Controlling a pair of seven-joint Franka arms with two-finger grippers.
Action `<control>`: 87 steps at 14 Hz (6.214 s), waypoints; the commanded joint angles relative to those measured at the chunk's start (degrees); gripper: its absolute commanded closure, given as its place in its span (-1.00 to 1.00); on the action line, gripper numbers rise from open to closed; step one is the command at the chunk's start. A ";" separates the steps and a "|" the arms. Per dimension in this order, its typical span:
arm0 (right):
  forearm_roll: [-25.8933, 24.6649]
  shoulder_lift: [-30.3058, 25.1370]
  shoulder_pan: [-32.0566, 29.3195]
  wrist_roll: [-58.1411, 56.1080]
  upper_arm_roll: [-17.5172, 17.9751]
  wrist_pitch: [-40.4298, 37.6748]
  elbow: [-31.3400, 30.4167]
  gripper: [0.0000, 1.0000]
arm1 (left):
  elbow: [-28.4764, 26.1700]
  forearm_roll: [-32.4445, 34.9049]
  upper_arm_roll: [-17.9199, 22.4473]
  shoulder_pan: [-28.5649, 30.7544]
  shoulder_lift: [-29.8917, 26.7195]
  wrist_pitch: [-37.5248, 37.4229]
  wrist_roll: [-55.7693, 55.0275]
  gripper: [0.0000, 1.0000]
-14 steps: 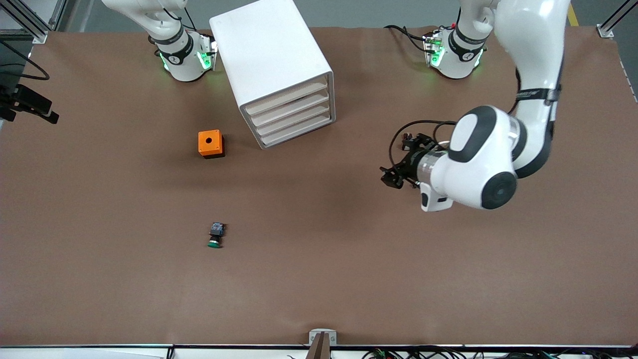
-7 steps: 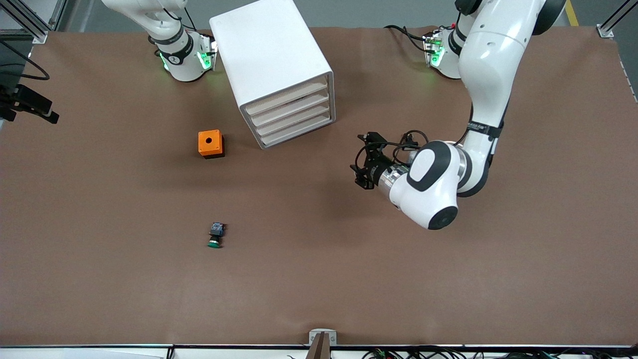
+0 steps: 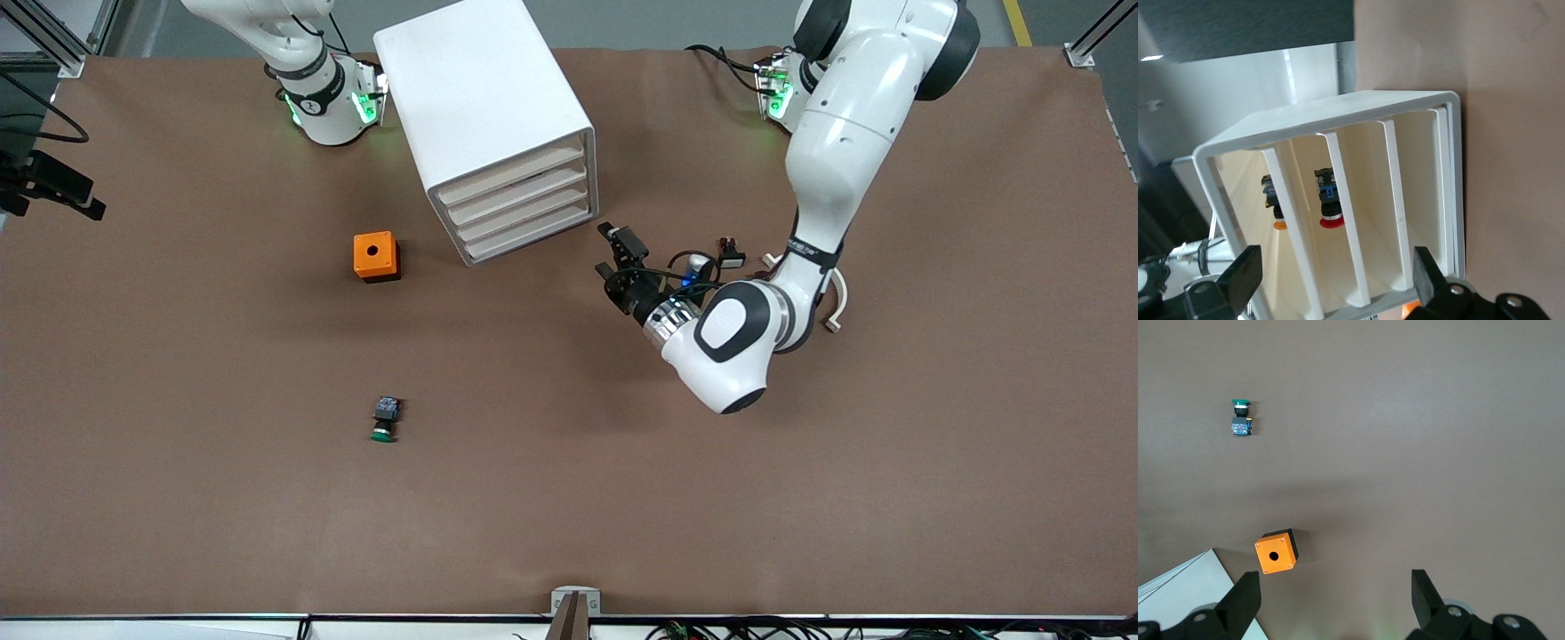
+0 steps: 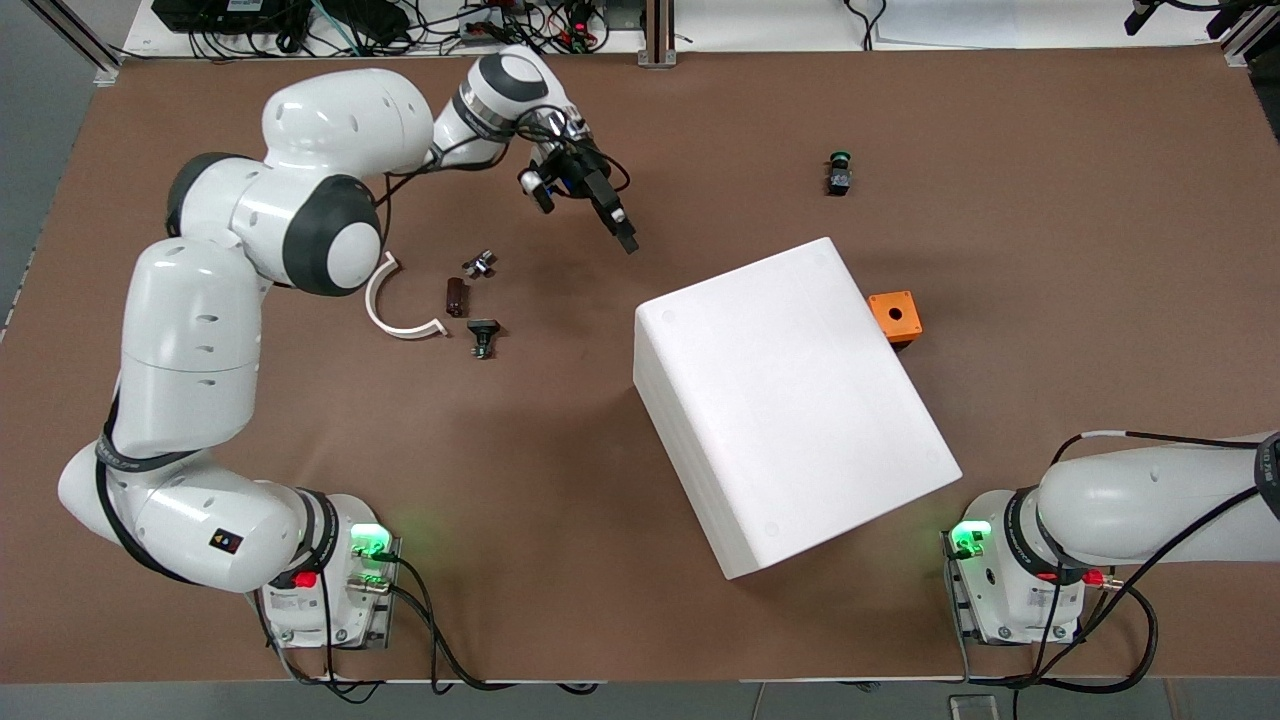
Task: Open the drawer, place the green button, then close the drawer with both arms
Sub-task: 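Reach the left gripper to the cabinet drawer handle and grasp it, then pull the drawer out with the left gripper while the right gripper reaches the button, then grasp the green button with the right gripper while the left gripper opens the drawer, then lift the green button with the right gripper toward the open drawer, then lower the green button into the drawer and open the right gripper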
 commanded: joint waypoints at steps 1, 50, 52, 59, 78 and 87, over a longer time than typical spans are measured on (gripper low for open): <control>-0.48 -1.05 -0.60 -0.13 0.51 0.00 -0.93 -1.00 | 1.13 -2.74 -0.90 -0.33 3.96 -1.17 -2.53 -0.99; 6.20 47.20 20.06 29.67 0.51 49.04 0.04 -0.76 | -0.45 -8.46 -0.81 -2.01 11.17 4.81 2.92 0.72; 6.20 47.12 20.50 29.67 0.51 48.86 -0.40 -0.39 | -0.45 -8.37 -0.81 0.01 11.17 5.16 2.92 0.69; 6.20 46.59 20.85 30.64 0.42 48.34 -0.14 1.00 | -0.19 -8.81 -0.90 1.52 11.52 6.92 3.96 -0.03; 6.90 26.81 46.06 91.76 0.86 39.36 -10.59 1.00 | 7.46 19.03 3.76 3.89 -7.10 18.32 74.54 -0.98; 6.90 27.16 55.29 108.05 0.86 45.42 -14.45 1.00 | 6.93 38.46 3.14 -0.23 -10.18 27.74 74.38 -0.99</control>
